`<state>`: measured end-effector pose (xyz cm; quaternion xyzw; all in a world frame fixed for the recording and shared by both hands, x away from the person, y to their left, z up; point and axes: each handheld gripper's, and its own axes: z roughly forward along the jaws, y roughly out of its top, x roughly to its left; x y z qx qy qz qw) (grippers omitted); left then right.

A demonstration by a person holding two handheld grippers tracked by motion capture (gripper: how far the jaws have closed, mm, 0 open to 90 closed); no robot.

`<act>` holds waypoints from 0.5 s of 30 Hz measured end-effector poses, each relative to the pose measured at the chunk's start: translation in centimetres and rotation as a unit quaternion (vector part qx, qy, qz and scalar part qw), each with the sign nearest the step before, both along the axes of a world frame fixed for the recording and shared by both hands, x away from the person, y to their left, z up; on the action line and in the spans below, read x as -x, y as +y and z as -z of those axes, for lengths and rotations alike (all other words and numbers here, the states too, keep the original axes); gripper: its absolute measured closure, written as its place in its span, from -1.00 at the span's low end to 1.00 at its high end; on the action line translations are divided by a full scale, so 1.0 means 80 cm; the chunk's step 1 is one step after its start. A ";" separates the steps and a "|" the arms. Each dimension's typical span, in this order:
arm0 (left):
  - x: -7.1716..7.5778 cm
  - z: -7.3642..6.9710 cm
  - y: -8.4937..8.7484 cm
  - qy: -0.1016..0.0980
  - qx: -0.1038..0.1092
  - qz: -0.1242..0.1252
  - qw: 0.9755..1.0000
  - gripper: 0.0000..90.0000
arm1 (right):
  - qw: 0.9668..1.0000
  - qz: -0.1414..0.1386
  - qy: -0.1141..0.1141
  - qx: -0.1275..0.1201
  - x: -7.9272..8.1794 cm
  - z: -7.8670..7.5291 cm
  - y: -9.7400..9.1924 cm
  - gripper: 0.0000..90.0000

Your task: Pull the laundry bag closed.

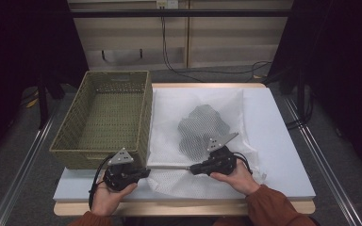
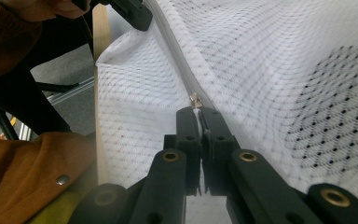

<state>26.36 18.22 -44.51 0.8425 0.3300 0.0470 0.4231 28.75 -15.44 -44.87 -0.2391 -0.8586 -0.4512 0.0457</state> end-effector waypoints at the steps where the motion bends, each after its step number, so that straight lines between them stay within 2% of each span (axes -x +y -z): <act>1: 0.000 0.000 0.000 0.000 0.001 -0.001 1.000 0.96 | 1.000 0.003 0.000 -0.001 0.000 -0.001 -0.003 0.93; 15: 0.000 -0.001 -0.001 -0.003 0.000 0.002 1.000 0.96 | 1.000 0.008 0.001 0.001 0.004 0.000 -0.011 0.93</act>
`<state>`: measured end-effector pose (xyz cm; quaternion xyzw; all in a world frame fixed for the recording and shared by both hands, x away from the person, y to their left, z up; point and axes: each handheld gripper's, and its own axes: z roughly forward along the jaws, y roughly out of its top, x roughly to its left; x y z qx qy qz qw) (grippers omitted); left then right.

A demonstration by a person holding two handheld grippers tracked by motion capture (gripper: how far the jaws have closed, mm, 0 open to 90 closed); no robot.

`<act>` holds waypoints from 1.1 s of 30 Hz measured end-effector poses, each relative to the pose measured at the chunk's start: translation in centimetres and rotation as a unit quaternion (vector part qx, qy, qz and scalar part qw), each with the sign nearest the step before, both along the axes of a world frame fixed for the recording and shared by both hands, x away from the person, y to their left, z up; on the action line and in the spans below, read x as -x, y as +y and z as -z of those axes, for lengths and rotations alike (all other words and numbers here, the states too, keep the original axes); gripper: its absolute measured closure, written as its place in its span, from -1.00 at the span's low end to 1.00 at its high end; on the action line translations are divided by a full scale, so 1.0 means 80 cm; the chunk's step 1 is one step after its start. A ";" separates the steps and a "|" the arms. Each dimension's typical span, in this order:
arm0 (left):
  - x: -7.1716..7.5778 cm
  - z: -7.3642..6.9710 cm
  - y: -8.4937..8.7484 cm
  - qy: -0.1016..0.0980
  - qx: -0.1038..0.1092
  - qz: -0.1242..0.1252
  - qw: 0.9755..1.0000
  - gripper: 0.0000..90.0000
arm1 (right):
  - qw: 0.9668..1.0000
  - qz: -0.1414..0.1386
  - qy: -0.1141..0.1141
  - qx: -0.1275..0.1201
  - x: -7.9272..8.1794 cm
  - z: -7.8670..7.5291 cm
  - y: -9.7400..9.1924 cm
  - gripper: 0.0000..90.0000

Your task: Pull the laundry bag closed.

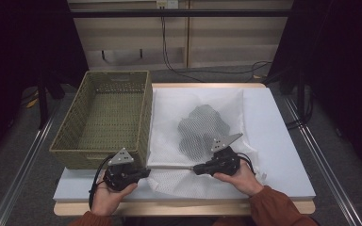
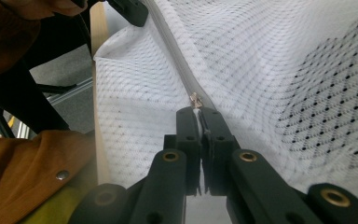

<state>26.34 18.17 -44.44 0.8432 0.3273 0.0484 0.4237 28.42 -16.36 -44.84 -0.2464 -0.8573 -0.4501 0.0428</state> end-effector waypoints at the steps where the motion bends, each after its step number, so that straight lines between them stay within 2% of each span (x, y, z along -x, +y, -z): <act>1: 0.000 0.000 0.000 -0.001 -0.002 -0.001 1.000 0.96 | 1.000 0.000 0.000 -0.002 0.000 0.000 -0.001 0.93; 7: -0.001 0.000 0.000 0.000 0.006 0.000 1.000 0.96 | 1.000 0.004 -0.004 0.000 0.001 -0.001 -0.006 0.93; 8: -0.001 -0.001 0.000 -0.001 0.001 0.000 1.000 0.96 | 1.000 0.004 -0.002 -0.002 0.001 -0.001 -0.007 0.93; 26: -0.001 -0.002 0.003 -0.001 0.001 -0.003 1.000 0.96 | 1.000 0.019 0.000 0.000 0.004 0.000 -0.024 0.93; 33: -0.001 -0.003 0.008 0.000 0.009 -0.007 1.000 0.96 | 1.000 0.025 -0.002 0.003 0.004 0.000 -0.031 0.93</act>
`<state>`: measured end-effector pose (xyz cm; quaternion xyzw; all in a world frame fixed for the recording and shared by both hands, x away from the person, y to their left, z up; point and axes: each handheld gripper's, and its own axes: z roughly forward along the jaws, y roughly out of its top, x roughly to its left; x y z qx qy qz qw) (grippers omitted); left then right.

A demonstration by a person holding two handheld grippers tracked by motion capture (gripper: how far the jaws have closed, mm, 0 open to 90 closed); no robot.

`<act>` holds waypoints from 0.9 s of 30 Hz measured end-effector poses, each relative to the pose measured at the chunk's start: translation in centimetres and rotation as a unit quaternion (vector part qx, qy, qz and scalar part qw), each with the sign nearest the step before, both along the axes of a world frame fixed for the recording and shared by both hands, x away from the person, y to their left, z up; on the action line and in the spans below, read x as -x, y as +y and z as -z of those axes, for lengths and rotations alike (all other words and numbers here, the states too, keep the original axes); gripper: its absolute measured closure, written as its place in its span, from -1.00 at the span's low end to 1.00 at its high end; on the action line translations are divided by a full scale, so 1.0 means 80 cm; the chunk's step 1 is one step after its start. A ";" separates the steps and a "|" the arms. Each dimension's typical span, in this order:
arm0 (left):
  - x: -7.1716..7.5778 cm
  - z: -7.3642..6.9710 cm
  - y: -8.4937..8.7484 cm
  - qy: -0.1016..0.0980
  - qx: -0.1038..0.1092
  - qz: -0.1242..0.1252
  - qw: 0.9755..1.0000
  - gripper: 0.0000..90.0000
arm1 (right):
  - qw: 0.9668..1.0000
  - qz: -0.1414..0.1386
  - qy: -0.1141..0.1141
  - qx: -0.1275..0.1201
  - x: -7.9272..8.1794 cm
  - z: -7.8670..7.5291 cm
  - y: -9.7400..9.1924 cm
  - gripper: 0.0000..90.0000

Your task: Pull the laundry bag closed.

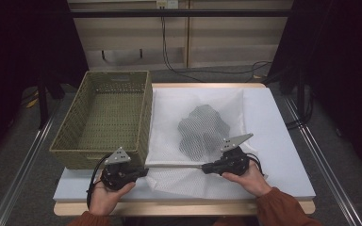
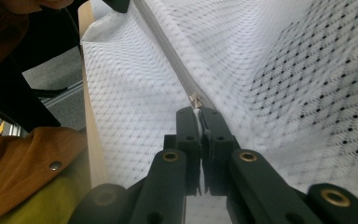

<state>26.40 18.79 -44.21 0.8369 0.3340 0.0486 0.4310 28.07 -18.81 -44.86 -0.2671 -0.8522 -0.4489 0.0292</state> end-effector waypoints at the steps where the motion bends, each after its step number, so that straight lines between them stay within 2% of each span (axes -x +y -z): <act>1: 0.000 0.000 0.000 0.000 -0.001 0.001 1.000 0.96 | 1.000 0.001 -0.003 -0.001 0.000 0.000 -0.001 0.93; 13: 0.000 0.000 -0.001 0.000 -0.004 0.000 1.000 0.96 | 1.000 0.011 -0.003 0.001 0.002 0.000 -0.012 0.93; 21: 0.001 -0.003 0.002 -0.001 0.007 0.002 1.000 0.96 | 1.000 0.016 -0.002 -0.003 0.003 -0.001 -0.018 0.93; 27: 0.001 0.000 0.001 0.001 0.004 0.002 1.000 0.96 | 1.000 0.020 -0.004 -0.004 0.005 -0.002 -0.023 0.93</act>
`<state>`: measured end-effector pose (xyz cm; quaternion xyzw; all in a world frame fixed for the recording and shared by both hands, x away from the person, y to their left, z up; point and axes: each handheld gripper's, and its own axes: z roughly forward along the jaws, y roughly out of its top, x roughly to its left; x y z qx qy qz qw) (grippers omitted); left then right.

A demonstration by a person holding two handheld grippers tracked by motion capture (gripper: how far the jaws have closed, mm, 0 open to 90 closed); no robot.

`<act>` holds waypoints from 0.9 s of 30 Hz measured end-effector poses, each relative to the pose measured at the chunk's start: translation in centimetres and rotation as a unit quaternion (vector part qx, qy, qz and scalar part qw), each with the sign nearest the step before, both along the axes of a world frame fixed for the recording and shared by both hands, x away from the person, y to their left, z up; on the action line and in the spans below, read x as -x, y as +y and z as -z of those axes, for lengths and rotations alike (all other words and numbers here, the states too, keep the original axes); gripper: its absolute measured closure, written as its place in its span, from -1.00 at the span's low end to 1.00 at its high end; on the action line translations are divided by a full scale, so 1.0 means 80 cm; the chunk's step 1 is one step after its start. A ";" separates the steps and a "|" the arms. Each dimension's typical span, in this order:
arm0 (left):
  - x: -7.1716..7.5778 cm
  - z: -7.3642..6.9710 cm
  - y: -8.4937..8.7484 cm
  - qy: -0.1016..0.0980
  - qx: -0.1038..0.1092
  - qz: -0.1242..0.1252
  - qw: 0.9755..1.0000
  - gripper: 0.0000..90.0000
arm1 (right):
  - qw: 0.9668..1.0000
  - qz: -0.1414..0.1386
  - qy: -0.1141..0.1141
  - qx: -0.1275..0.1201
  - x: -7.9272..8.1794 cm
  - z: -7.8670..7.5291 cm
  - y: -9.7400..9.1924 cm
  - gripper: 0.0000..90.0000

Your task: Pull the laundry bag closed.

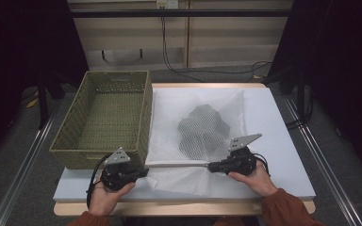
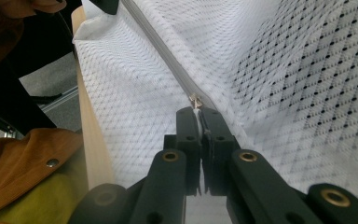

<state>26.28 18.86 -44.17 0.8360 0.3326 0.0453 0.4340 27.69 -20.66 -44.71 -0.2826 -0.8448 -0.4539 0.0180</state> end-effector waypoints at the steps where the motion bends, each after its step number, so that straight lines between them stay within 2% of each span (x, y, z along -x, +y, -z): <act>1: 0.000 -0.001 0.001 -0.003 -0.002 0.001 1.000 0.96 | 1.000 0.000 -0.001 0.002 0.000 0.000 -0.001 0.93; 6: 0.000 -0.002 0.000 -0.003 -0.001 0.000 1.000 0.96 | 1.000 0.008 0.002 -0.001 0.002 0.001 -0.009 0.93; 7: -0.001 -0.002 0.000 -0.001 0.004 0.001 1.000 0.96 | 1.000 0.009 0.001 0.000 0.003 0.001 -0.009 0.93; 27: 0.000 -0.002 0.002 -0.002 0.000 0.001 1.000 0.96 | 1.000 0.014 0.003 0.000 0.004 0.003 -0.014 0.93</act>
